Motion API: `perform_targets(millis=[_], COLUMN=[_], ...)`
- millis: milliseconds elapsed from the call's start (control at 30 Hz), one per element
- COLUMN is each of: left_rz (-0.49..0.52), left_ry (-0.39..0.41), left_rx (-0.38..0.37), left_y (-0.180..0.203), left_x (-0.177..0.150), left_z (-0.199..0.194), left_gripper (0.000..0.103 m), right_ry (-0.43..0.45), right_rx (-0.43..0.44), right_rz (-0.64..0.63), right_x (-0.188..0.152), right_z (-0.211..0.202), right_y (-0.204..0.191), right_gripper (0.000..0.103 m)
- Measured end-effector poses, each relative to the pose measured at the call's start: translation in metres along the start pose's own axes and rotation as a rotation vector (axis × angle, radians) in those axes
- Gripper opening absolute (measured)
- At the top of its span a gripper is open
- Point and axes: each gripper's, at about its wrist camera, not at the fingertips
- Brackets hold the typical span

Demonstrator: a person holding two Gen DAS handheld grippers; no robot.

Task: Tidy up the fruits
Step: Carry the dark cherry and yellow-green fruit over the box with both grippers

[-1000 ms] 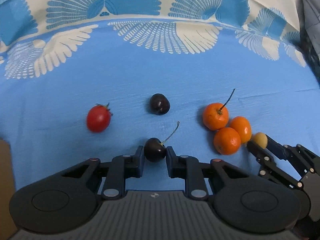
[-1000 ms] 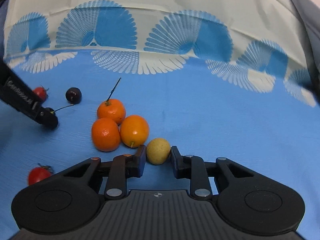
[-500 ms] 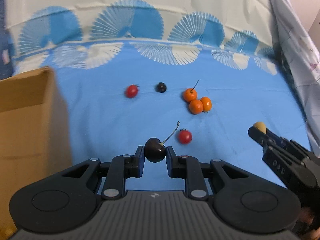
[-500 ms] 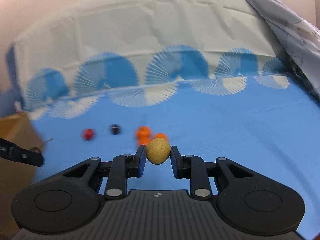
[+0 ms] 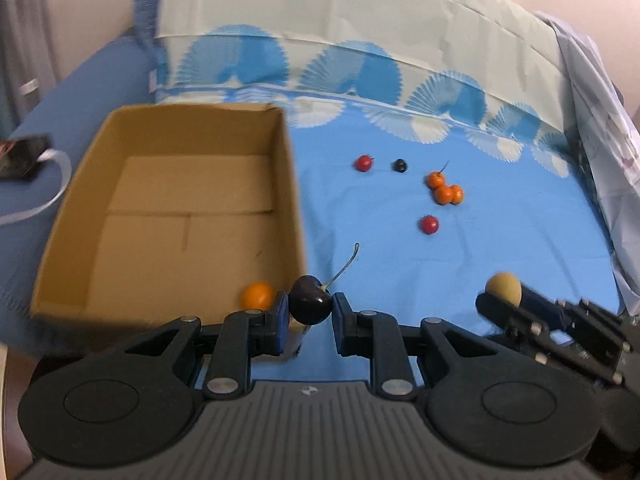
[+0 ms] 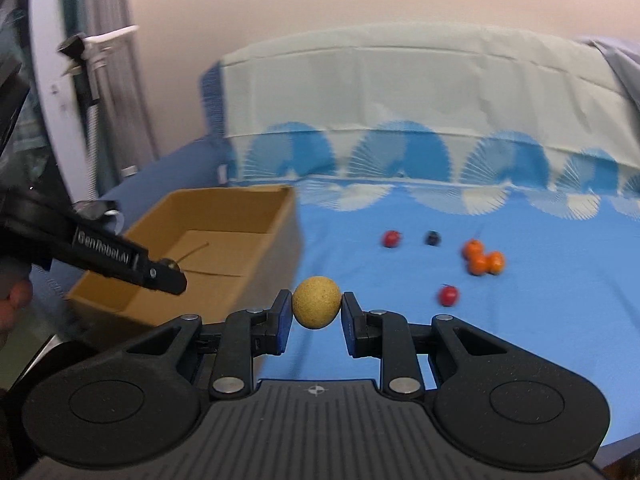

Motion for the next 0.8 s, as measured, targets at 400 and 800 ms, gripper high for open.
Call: perform_targets(millis=[400,800], left_rz=[-0.117,-0.165], left_ry=[0.080,0.132], left_rx=[-0.010,-0.036], left_y=[-0.055,-0.072], left_x=[-0.044,-0.045], left_z=[-0.080,-0.098], left_gripper=[0.025,0.025], right_ry=[-0.029,-0.026], right_rx=[0.052,0.054], right_rz=[-0.039,-0.116], right_x=[0.001,0.004], right_z=[-0.033,-0.040], right_y=[-0.078,-0.107], right_gripper=[0.027,0.027])
Point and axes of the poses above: each gripper's, at about its wrist camera, not at the fingertips, and z roughly the way its jaws point, y to its right, x to its top, and after that the axes turned 14 degrees about y, right-handed
